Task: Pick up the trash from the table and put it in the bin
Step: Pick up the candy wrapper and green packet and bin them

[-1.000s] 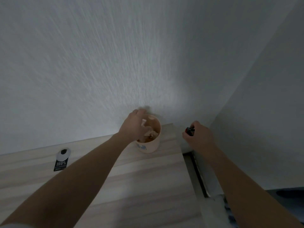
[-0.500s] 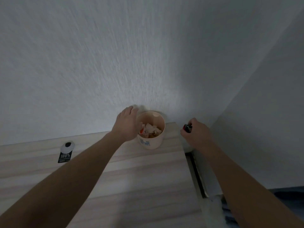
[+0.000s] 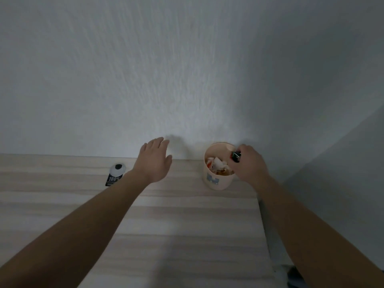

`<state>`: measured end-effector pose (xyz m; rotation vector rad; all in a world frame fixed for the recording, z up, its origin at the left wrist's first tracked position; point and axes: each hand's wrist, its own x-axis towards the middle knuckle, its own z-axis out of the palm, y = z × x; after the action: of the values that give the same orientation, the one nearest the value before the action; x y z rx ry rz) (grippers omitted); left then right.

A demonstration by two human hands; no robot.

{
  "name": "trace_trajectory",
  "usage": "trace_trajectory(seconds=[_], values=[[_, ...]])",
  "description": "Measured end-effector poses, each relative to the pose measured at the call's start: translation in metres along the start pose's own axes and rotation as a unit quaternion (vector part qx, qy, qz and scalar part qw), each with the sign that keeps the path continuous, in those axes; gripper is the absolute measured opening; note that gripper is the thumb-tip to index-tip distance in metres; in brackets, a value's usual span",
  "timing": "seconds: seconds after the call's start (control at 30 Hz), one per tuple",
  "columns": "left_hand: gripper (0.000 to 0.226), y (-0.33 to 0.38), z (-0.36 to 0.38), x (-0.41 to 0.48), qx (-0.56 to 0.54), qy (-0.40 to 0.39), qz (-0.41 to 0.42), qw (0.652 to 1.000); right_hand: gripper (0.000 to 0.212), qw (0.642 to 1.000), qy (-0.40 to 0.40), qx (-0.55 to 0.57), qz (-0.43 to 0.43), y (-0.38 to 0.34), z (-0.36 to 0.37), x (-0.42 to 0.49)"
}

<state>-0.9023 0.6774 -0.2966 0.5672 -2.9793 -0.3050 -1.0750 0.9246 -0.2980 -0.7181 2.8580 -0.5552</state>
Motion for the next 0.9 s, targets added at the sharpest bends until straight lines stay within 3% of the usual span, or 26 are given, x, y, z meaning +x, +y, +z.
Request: trace_trajectory(seconds=[0.37,0.53,0.7,0.9], values=[[0.052,-0.038,0.002,0.002,-0.01,-0.01,-0.025,1.0,0.035,0.999,-0.016,-0.02,-0.024,-0.02,0.023,0.035],[0.052,-0.034,0.009,0.012,-0.015,-0.012,-0.02,1.0,0.053,0.999,-0.022,-0.014,-0.048,-0.018,0.031,0.04],[0.051,-0.027,0.013,0.016,-0.019,-0.016,-0.014,1.0,0.086,0.997,-0.02,-0.033,-0.061,-0.012,0.028,0.038],[0.052,-0.018,0.01,0.012,-0.023,-0.016,-0.008,1.0,0.08,0.995,0.025,-0.056,-0.079,-0.007,0.014,0.029]])
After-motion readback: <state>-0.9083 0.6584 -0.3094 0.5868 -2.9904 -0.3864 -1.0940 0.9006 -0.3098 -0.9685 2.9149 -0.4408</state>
